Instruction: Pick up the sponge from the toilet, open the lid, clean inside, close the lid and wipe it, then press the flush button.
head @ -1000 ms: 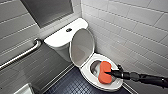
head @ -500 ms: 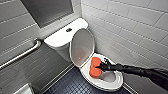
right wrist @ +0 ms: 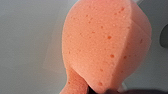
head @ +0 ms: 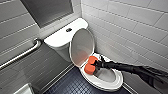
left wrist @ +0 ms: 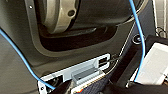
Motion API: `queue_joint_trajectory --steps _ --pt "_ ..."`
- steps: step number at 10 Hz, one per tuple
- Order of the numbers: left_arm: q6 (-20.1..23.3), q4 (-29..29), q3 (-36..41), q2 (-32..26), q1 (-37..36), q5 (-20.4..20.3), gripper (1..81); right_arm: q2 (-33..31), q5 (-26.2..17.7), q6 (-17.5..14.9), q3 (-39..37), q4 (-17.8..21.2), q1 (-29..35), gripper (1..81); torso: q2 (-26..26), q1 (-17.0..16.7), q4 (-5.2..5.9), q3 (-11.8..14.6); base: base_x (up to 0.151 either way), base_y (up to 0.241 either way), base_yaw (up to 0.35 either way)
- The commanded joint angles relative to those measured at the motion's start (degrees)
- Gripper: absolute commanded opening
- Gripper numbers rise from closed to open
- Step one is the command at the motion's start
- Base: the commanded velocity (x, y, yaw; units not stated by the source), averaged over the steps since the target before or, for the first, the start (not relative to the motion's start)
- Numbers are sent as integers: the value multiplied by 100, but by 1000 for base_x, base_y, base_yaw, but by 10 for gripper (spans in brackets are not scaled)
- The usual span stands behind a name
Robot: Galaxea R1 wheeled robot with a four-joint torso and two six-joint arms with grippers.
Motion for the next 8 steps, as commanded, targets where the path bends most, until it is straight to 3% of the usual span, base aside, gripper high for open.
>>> queue_joint_trajectory --steps 1,3,5,8 --pt "-8 -24 61 -24 272 301 811 430 -74 329 63 196 892 10 0 0 0 0 0 0 0" --pt "-8 -24 61 -24 272 301 811 510 -118 294 115 4 629 10 0 0 0 0 0 0 0" --pt "1 -15 61 -24 272 301 811 545 -153 294 72 -559 190 10 0 0 0 0 0 0 0" --pt "1 -15 61 -41 272 301 811 492 -82 294 72 -718 -241 10 0 0 0 0 0 0 0"
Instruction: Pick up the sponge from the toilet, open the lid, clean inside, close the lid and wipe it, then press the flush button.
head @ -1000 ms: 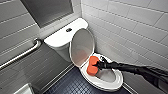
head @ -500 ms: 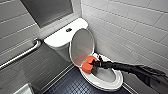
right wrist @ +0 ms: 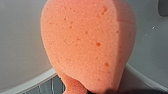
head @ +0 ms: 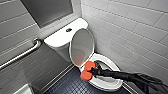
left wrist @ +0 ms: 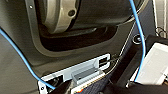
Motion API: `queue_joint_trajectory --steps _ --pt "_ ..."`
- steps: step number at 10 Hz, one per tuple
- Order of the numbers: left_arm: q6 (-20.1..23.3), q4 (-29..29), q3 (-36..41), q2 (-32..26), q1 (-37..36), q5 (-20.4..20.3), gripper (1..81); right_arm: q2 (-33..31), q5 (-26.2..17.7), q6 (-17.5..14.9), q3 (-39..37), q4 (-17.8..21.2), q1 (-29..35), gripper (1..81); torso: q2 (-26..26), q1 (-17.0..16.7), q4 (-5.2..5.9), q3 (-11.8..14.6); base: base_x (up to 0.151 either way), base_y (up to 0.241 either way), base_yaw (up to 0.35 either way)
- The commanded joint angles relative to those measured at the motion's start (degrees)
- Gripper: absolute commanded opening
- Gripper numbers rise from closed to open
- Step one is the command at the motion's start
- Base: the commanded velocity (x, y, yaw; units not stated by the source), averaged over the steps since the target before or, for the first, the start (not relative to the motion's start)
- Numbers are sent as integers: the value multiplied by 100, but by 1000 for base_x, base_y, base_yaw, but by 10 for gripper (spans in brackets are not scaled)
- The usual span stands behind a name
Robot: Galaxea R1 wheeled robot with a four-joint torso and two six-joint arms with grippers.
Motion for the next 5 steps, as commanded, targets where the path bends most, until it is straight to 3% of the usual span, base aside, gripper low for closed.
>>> queue_joint_trajectory --steps 1,5 --pt "6 -15 61 -31 272 301 811 -75 -480 16 504 -314 389 10 0 0 0 0 0 0 0" --pt "6 12 61 -14 272 301 811 -1500 -269 16 2009 -464 -50 10 0 0 0 0 0 0 0"
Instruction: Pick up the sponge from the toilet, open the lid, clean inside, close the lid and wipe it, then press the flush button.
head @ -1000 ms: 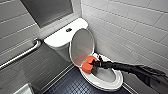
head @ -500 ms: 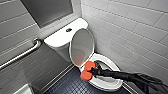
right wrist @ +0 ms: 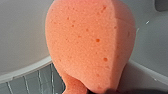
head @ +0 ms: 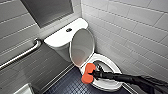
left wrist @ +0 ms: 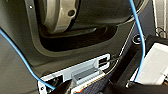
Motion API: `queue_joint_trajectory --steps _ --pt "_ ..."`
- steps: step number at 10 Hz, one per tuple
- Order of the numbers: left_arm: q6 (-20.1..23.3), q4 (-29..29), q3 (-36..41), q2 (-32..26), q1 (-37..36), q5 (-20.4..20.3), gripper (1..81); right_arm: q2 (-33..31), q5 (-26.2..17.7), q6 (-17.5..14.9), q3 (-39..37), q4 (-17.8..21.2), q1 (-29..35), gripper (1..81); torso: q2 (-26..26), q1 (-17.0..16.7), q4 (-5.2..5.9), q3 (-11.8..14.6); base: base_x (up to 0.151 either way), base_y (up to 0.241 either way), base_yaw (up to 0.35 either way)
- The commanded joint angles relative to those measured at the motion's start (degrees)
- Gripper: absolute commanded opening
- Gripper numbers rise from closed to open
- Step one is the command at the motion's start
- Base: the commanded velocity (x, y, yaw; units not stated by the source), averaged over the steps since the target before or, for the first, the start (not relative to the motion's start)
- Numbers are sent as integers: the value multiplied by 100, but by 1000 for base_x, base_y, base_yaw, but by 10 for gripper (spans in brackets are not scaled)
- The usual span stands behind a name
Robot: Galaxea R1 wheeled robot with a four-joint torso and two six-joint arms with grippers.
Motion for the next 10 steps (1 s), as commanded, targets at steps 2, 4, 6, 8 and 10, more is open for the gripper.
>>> queue_joint_trajectory --steps 2,4,6,8,10 --pt "4 44 87 -6 272 301 811 -1720 -312 16 1795 -239 -113 10 0 0 0 0 0 0 0" --pt "12 53 96 11 272 301 811 -2369 -162 16 2225 -248 -289 10 0 0 0 0 0 0 0" --pt "21 53 96 11 272 292 811 -3089 -13 16 2743 -309 -473 10 0 0 0 0 0 0 0" --pt "30 62 96 29 272 301 811 -3713 49 16 3173 -335 -588 10 0 0 0 0 0 0 0" --pt "30 80 105 29 272 301 811 -4207 136 16 3535 -353 -815 10 0 0 0 0 0 0 0"
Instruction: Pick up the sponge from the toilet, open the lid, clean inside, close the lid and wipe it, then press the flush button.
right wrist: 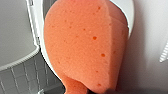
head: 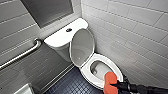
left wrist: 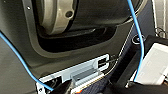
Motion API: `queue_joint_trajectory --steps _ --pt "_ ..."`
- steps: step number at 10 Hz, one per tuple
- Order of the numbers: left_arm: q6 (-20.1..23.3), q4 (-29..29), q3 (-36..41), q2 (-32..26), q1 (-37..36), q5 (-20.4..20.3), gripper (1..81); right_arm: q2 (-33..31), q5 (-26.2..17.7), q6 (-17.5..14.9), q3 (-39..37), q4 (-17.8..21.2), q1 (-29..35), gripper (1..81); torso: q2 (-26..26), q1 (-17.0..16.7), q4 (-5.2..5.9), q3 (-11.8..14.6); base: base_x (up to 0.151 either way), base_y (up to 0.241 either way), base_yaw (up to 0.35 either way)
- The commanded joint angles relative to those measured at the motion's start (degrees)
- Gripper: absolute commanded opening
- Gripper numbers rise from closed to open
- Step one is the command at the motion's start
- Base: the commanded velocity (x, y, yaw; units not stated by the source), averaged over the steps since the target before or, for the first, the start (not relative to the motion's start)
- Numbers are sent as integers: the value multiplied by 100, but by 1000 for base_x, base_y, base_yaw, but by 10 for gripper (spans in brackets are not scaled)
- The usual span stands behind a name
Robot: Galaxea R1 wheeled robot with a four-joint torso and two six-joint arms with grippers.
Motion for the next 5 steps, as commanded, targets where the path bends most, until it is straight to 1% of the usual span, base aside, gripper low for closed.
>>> queue_joint_trajectory --steps 1,2,3,4,5 --pt "30 82 99 8 272 303 811 -1033 -96 12 896 -135 -131 10 0 0 0 0 0 0 0" --pt "83 82 99 17 272 294 811 -1385 -61 12 1019 -223 -299 10 -2 0 0 0 0 0 0" --pt "109 82 99 17 272 294 811 -1604 -61 12 1150 -284 -343 10 -2 0 0 0 0 0 0" --pt "109 82 99 8 263 294 811 -1912 70 3 1632 -485 -334 10 -2 0 0 0 0 0 0" --pt "118 82 99 8 263 294 811 -2202 325 3 2221 -783 -264 10 -2 0 0 0 0 0 0"
